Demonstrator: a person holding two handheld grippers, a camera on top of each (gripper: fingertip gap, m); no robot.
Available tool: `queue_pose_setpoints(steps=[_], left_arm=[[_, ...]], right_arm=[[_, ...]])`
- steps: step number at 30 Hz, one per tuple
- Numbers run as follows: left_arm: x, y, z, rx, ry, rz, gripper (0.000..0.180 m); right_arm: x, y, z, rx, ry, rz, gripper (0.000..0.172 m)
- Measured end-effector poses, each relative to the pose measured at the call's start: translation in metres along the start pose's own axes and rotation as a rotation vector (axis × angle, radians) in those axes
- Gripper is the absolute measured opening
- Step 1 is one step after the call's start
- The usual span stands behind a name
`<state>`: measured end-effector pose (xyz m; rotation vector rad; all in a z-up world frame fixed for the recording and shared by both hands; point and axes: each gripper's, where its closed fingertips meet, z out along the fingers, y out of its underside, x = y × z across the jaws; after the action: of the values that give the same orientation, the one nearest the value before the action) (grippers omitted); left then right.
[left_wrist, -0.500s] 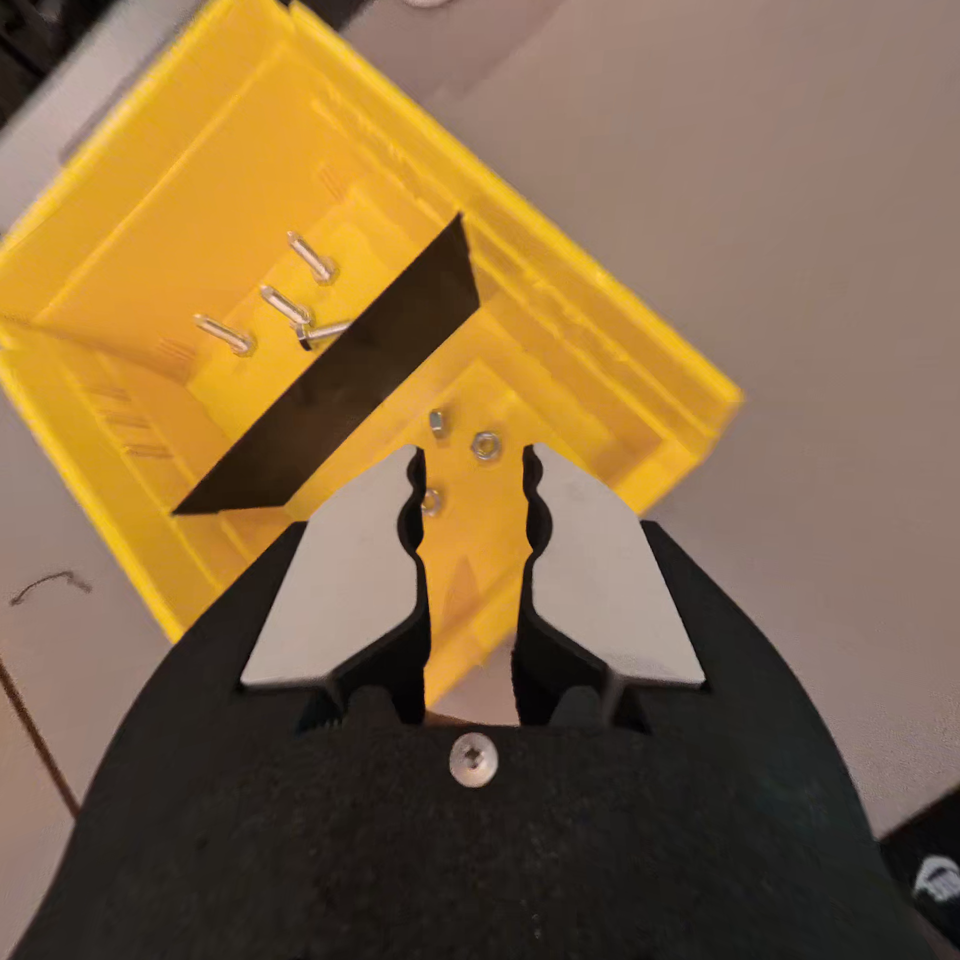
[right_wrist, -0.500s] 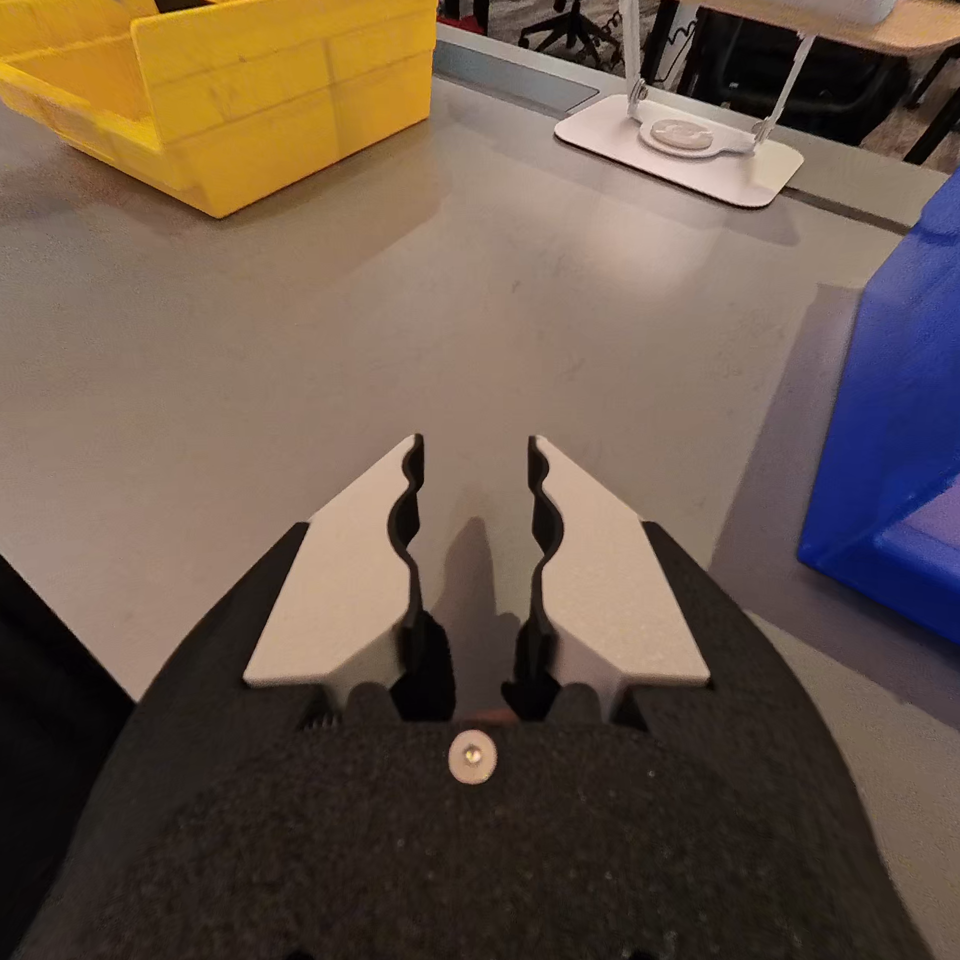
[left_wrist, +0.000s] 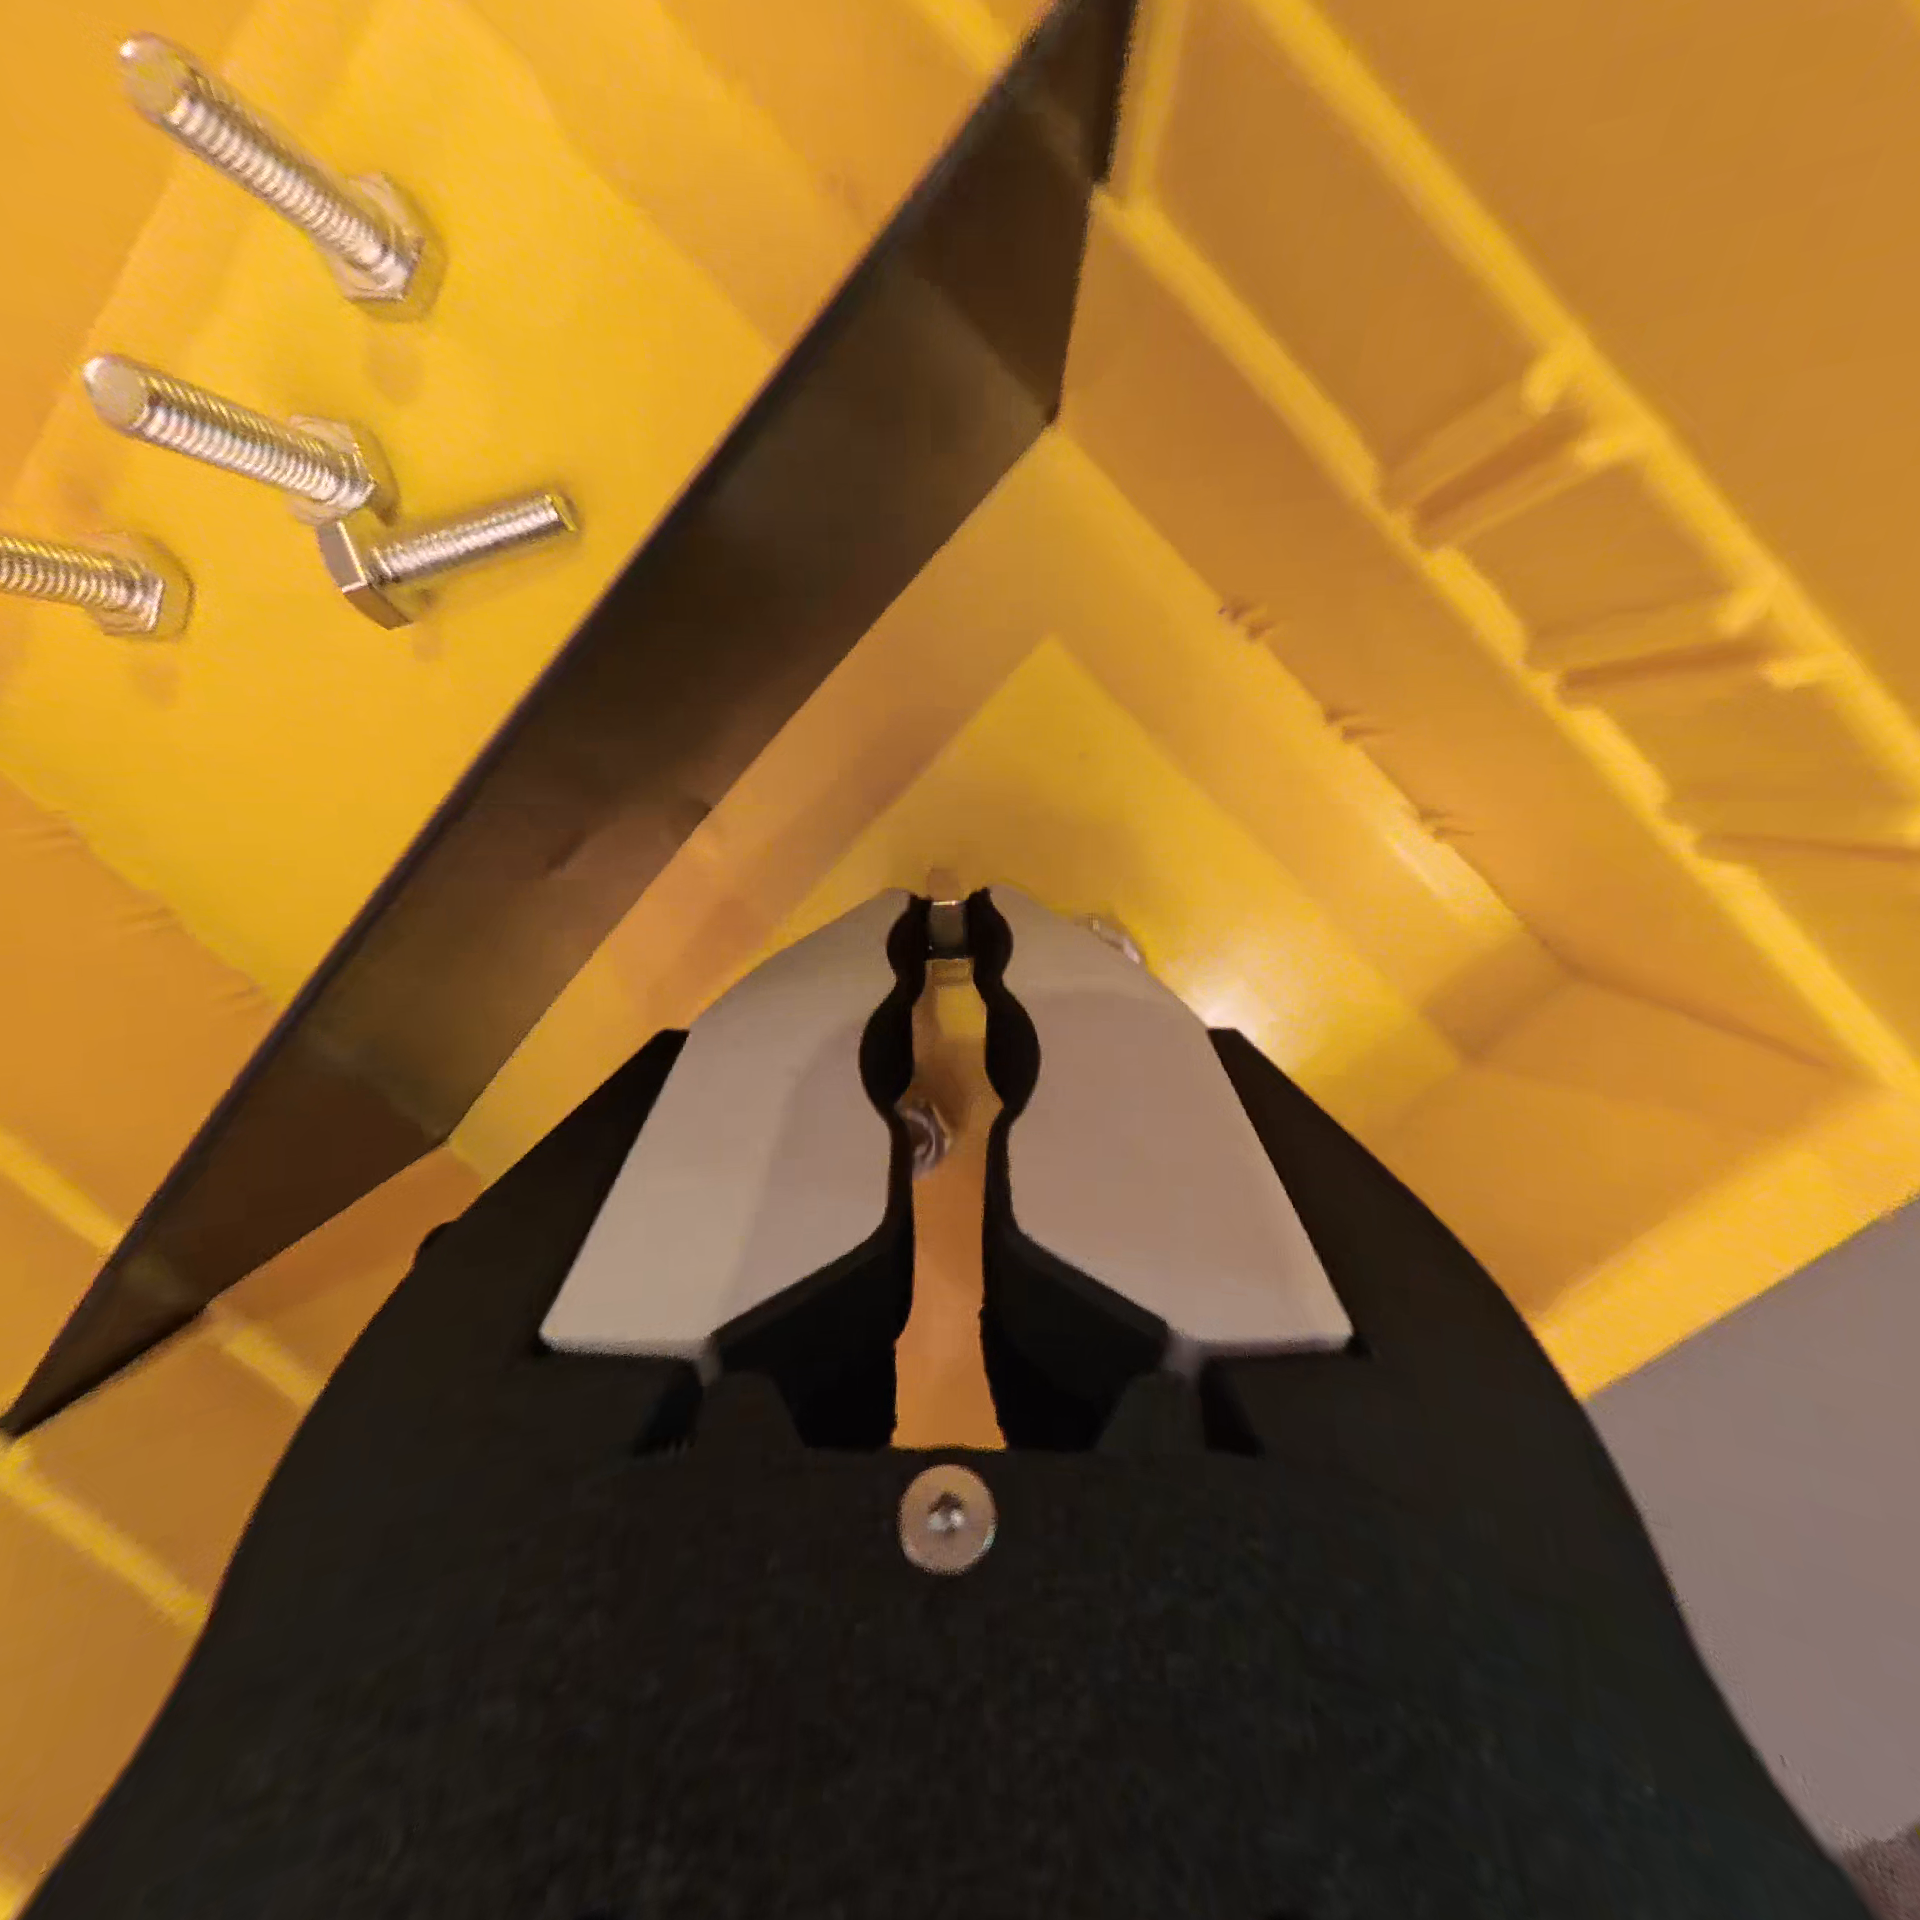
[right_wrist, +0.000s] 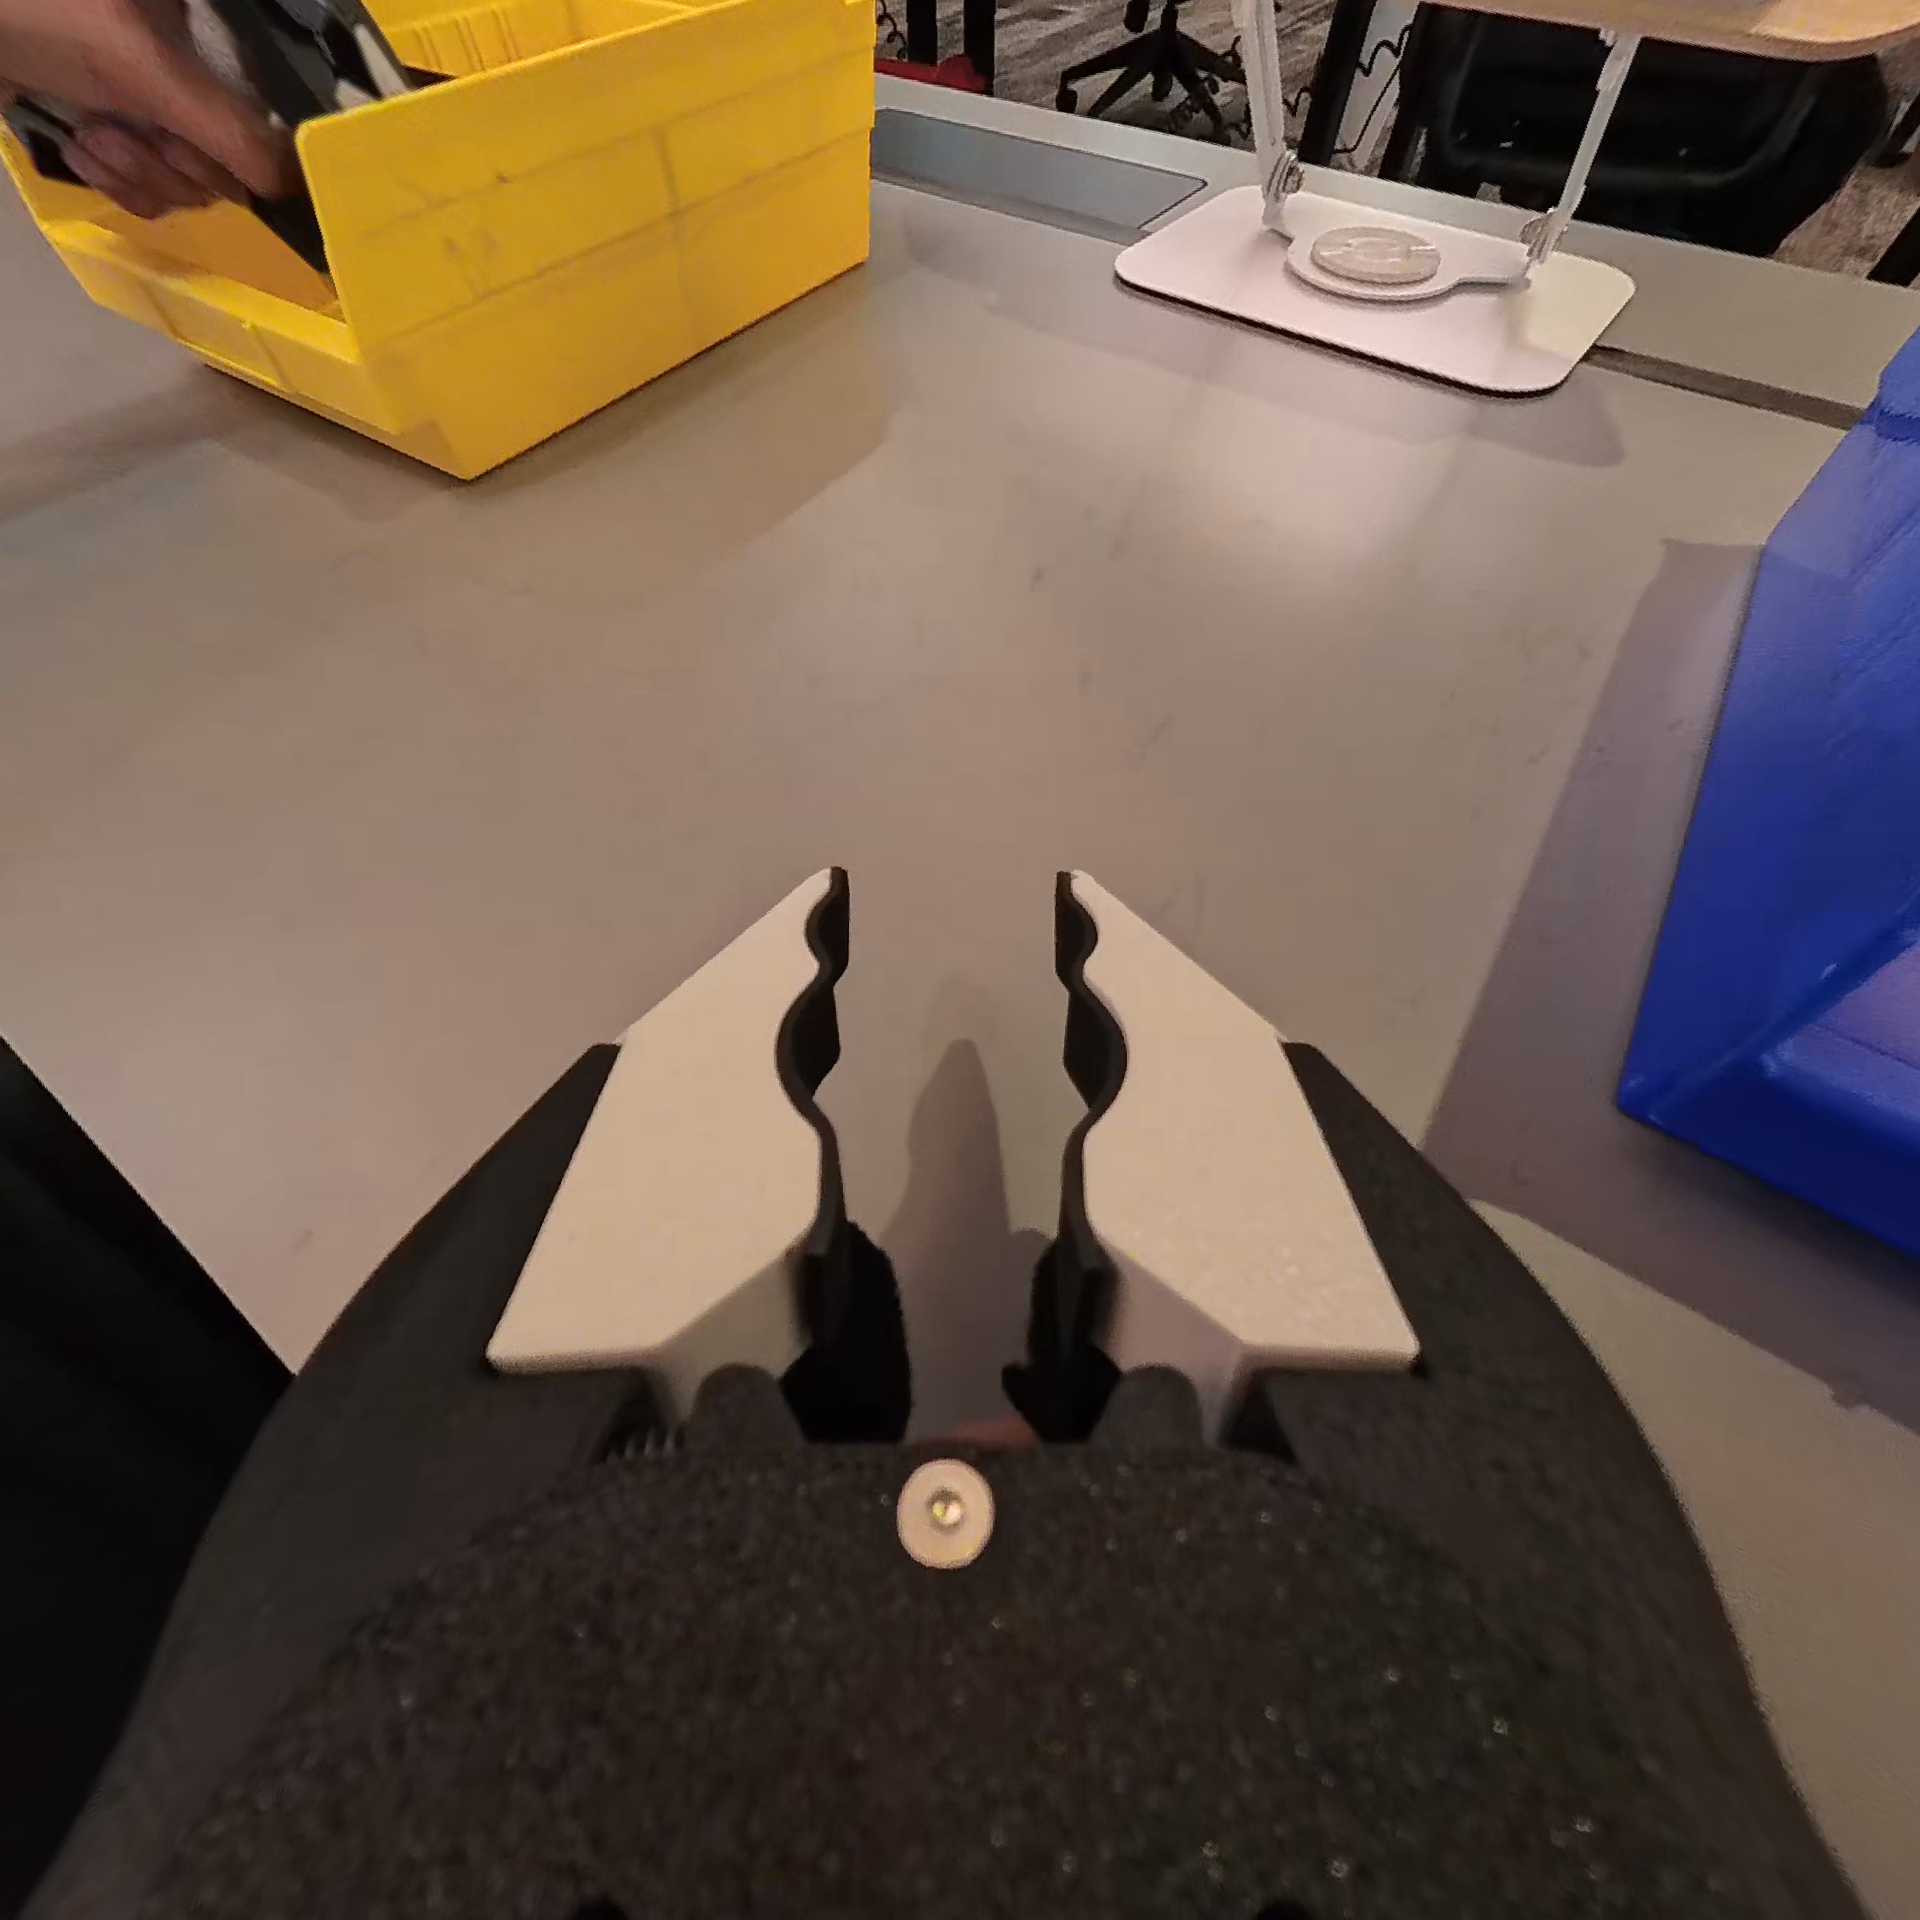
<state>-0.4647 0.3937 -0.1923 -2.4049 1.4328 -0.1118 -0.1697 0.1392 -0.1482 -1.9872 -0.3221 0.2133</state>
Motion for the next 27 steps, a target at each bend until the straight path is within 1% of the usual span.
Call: queue_pose_setpoints(steps=[2,3,4,5,7,8,9,10,11,12,14,16,17,19,22,27], left_arm=[[0.002,0.001,-0.019,0.001,-0.016,0.056,0.008],[0.006,-0.006,-0.037,0.035,-0.02,0.09,0.008],[0.015,-0.019,-0.06,0.097,-0.011,0.137,0.008],[0.031,-0.038,-0.085,0.185,0.006,0.207,0.008],[0.082,-0.081,-0.129,0.373,0.072,0.391,0.008],[0.113,-0.102,-0.14,0.444,0.117,0.482,0.008],[0.144,-0.12,-0.14,0.487,0.157,0.56,0.008],[0.173,-0.133,-0.13,0.484,0.191,0.623,0.008],[0.197,-0.138,-0.11,0.425,0.222,0.682,0.008],[0.212,-0.141,-0.085,0.344,0.227,0.734,0.008],[0.225,-0.149,-0.041,0.232,0.218,0.792,0.008],[0.232,-0.157,-0.015,0.173,0.286,0.799,0.008],[0.233,-0.16,-0.005,0.142,0.31,0.813,0.008],[0.228,-0.163,0.011,0.075,0.298,0.881,0.008],[0.224,-0.168,0.027,0.008,0.299,0.947,0.008],[0.224,-0.176,0.037,-0.004,0.307,0.966,0.008]], right_arm=[[0.0,-0.001,-0.001,0.006,0.001,0.001,0.039],[0.001,-0.002,-0.001,0.009,0.003,0.003,0.039],[0.002,-0.002,-0.002,0.011,0.003,0.005,0.039],[0.002,-0.002,-0.001,0.011,0.002,0.008,0.039],[0.003,-0.001,-0.001,0.008,0.0,0.012,0.039],[0.003,-0.001,0.0,0.008,-0.002,0.014,0.039],[0.003,-0.001,0.0,0.007,-0.007,0.017,0.039],[0.002,-0.002,0.0,0.008,-0.013,0.02,0.039],[0.001,-0.003,0.0,0.01,-0.017,0.021,0.039],[0.001,-0.004,0.0,0.014,-0.018,0.02,0.039],[0.002,-0.004,0.0,0.017,-0.019,0.015,0.039],[0.002,-0.005,0.0,0.022,-0.029,0.016,0.039],[0.003,-0.005,0.002,0.025,-0.038,0.013,0.039],[0.007,-0.005,0.007,0.022,-0.045,0.013,0.039],[0.017,-0.007,0.016,0.017,-0.049,0.023,0.039],[0.031,-0.013,0.028,0.014,-0.06,0.031,0.04]])
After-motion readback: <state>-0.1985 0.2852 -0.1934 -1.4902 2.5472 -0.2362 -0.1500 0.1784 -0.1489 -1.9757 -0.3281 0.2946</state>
